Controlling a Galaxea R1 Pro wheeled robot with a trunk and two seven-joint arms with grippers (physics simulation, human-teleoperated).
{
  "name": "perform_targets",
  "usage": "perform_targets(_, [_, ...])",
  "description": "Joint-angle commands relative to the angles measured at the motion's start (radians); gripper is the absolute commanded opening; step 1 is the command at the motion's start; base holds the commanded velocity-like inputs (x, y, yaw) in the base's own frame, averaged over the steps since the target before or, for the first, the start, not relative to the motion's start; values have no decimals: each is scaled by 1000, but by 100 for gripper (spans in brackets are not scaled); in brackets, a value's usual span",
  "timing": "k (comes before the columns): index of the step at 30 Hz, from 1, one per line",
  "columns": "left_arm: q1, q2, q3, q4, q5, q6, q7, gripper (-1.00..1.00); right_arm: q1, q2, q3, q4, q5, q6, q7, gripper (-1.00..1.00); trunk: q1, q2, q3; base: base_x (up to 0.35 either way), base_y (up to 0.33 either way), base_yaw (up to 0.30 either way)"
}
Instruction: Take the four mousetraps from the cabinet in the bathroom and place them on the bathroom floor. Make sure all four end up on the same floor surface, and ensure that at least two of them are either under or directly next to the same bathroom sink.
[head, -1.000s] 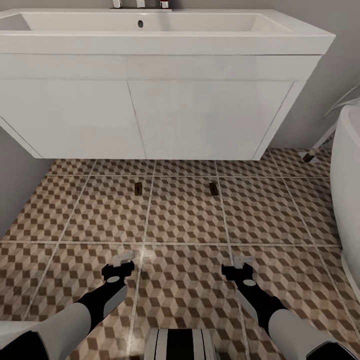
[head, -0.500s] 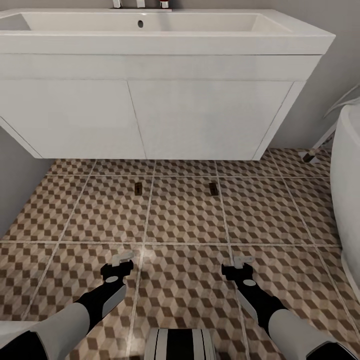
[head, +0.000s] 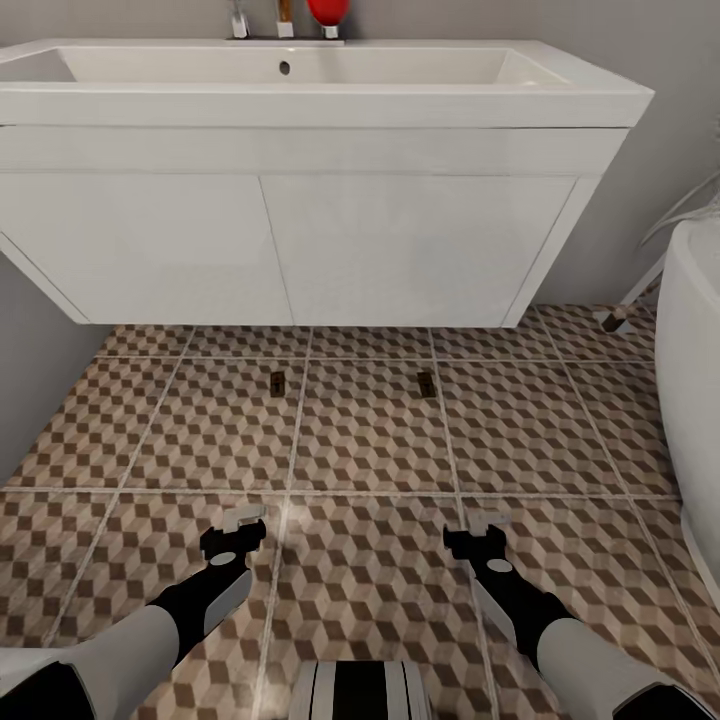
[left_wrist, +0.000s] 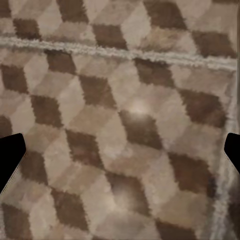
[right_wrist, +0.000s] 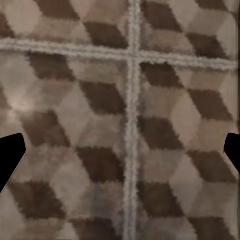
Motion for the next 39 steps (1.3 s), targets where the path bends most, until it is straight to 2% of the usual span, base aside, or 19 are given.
perform_targets(1, [-1, 1, -8, -1, 11, -5, 5, 100, -1, -1, 8, 0, -11, -4, -5, 100, -1, 0, 3, 0, 0, 0])
perform_targets(26, [-1, 1, -12, 2, 9, 0, 4, 100, -1, -1, 10, 0, -12, -6, -5, 100, -12, 6, 100, 0, 0, 0])
perform_targets(39, [0, -6, -11, 39, 10, -4, -1, 100, -1, -1, 11, 0, -11, -6, -5, 100, -18, 9, 150, 0, 0, 0])
